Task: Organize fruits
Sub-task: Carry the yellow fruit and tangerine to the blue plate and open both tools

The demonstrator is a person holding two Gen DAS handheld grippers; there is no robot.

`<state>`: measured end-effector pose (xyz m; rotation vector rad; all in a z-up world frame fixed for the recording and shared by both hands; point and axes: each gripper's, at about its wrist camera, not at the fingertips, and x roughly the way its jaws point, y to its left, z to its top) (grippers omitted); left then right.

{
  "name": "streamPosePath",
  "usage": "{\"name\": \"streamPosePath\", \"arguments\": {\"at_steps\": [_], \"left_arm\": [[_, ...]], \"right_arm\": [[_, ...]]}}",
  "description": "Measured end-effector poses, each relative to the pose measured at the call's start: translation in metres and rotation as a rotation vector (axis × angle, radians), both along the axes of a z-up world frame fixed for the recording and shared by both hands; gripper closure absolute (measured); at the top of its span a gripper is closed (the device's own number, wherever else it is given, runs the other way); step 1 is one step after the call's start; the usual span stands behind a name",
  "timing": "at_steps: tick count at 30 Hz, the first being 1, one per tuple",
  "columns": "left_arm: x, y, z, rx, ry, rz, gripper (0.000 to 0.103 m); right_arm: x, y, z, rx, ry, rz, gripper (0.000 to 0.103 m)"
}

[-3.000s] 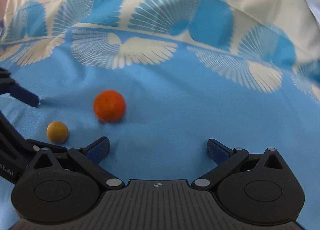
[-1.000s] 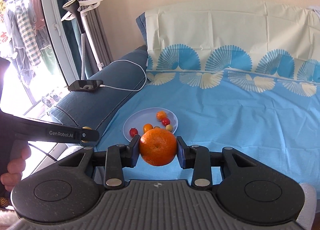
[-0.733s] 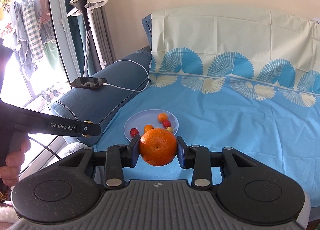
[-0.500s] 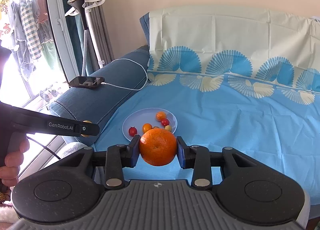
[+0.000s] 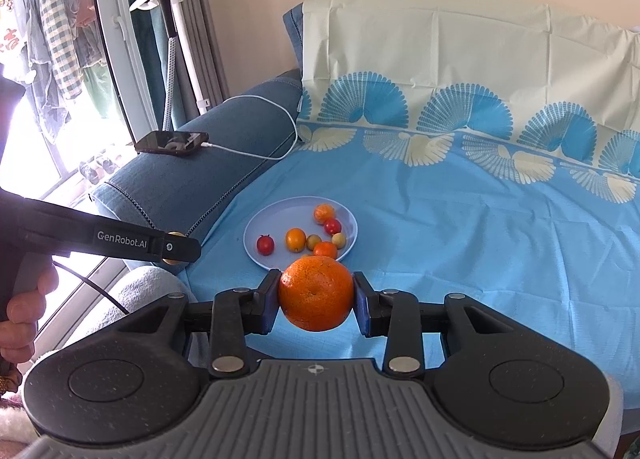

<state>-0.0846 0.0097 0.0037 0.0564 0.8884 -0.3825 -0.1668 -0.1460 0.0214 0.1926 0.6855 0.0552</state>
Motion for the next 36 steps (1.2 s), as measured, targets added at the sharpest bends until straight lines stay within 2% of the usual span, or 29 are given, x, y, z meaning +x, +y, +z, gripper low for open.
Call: {"name": "streamPosePath", "arguments": {"at_steps": [8,22,30,36], "left_arm": [[0.018,0.008,-0.012,-0.007,0.055,0.037,0.077],[0.058,0.025,-0.016,0.001,0.056,0.125,0.077],[0.094,0.023,-0.026,0.019,0.079,0.166,0.077],[0.129,0.010,-0.041,0.063,0.086,0.167,0.077]], "right_arm": [[0.013,0.001,-0.006,-0.016,0.027,-0.010,0.064],[0.043,0.009,-0.013,-0.054,0.040,0.000,0.064],[0.078,0.010,-0.025,-0.032,0.065,0.015,0.064],[0.114,0.011,-0.043,-0.014,0.102,0.041,0.064]]}}
